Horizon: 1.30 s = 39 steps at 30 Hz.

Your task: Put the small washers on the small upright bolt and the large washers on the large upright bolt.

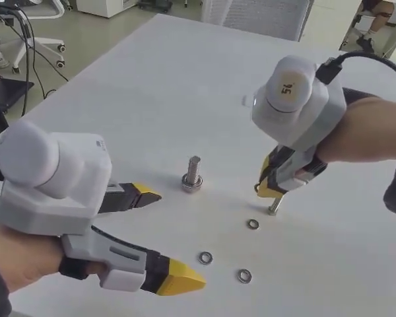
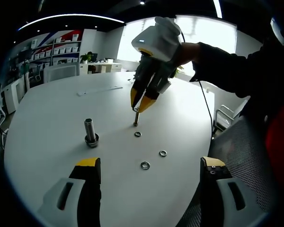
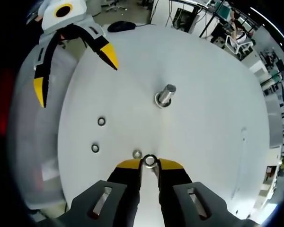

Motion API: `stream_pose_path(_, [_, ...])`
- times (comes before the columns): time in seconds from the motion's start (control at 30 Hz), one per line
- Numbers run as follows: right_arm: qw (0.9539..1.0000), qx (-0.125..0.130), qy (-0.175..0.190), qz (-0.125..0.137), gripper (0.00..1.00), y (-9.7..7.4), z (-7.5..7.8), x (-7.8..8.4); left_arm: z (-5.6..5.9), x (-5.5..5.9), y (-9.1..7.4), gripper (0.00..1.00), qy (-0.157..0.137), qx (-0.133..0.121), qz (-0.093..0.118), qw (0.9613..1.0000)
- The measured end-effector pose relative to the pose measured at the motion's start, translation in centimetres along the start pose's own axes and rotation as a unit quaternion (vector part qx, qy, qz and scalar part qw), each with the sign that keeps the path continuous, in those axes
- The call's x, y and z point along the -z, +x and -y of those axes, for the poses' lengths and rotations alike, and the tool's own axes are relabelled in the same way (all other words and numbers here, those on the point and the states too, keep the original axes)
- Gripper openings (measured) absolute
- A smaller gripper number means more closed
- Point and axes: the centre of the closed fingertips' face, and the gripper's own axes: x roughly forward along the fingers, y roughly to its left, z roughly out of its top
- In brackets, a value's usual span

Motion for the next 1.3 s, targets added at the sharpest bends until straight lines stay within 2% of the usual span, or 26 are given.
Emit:
stream_pose_path(0.33, [0.9998, 0.012, 0.016, -0.007, 0.14, -1.0, 0.7, 2.0, 0.1, 0.1, 0.1, 0.86, -0.001, -0.001, 0.0, 1.0])
stream_pose_path(0.63, [0.9992, 0.015, 0.032, -0.017, 0.14, -0.8, 1.5, 3.8, 0.0, 0.2, 0.1, 0.86, -0.001, -0.002, -0.002, 1.0])
stream_pose_path(1.3, [0.9993, 0.003, 0.03, -0.02, 0.14, -0.1, 1.3, 3.8, -0.2, 0.4, 0.3, 0.86, -0.003, -0.004, -0.006, 1.0])
